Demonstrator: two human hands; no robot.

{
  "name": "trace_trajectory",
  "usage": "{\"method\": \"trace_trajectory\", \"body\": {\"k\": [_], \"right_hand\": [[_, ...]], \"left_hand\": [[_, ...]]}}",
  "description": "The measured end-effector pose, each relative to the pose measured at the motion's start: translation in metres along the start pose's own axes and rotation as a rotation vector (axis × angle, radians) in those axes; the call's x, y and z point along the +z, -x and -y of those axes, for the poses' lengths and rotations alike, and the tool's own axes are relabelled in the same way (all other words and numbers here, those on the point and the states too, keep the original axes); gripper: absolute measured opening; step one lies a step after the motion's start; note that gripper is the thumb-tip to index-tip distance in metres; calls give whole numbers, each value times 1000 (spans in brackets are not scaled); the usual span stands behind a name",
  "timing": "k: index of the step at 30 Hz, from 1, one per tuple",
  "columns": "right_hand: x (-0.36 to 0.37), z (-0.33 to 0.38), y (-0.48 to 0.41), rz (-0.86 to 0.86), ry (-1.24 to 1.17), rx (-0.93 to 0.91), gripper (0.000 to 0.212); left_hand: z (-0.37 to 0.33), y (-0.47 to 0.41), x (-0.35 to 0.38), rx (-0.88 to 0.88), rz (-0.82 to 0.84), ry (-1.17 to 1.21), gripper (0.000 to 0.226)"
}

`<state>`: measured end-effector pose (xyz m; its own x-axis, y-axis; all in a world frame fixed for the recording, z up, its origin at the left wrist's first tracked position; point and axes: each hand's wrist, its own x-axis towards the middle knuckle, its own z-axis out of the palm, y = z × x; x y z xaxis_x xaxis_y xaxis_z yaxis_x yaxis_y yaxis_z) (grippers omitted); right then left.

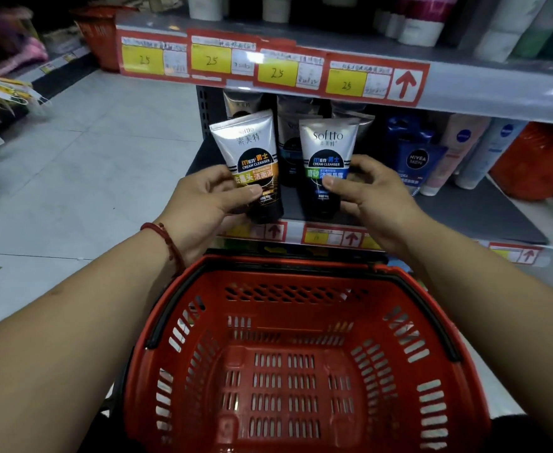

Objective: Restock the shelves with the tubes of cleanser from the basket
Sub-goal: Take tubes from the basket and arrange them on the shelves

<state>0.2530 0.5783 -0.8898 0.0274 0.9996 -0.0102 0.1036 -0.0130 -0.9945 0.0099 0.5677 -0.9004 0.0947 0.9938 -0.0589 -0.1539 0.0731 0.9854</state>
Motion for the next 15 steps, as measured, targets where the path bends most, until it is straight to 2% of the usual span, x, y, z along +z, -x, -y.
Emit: {"method": "trace_trajectory", "body": {"k": [9, 15], "right_hand": [[-40, -3, 15, -68, -86, -16, 24], [-69, -2, 19, -107, -135, -3, 29]], "left_hand": [[-1, -44, 53, 12, 1, -185, 30], [10, -78, 102, 17, 10, -317, 24]]}}
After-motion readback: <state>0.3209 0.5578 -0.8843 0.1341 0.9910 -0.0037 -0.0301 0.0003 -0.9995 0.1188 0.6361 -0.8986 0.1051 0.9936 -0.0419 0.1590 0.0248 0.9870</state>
